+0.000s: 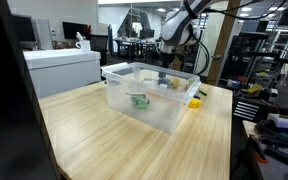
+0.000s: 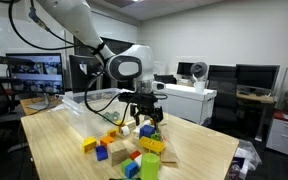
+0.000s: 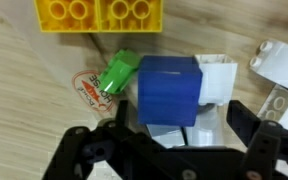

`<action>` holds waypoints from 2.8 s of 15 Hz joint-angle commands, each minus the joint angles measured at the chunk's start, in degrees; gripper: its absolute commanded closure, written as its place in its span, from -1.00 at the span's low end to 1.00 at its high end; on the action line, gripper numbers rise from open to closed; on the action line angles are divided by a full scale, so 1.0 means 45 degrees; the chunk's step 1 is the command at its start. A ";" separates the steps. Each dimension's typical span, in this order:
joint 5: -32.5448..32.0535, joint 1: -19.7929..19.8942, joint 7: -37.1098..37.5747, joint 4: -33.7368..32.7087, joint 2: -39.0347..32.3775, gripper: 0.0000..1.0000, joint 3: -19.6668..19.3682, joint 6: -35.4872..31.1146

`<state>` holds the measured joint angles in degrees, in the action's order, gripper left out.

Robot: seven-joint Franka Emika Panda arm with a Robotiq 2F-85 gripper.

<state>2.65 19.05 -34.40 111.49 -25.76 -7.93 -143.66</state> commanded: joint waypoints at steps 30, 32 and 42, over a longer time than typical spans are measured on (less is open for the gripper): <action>-0.2184 -0.0852 0.0402 -0.0390 0.3310 -0.37 -0.0043 0.3111; -0.2011 -0.1260 0.0248 -0.0341 0.3976 -0.37 0.0164 0.3239; -0.1755 -0.3185 -0.1077 0.2554 0.6092 -0.97 0.1205 0.3599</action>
<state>-5.33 5.51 -35.90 118.74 -1.18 -2.44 -129.05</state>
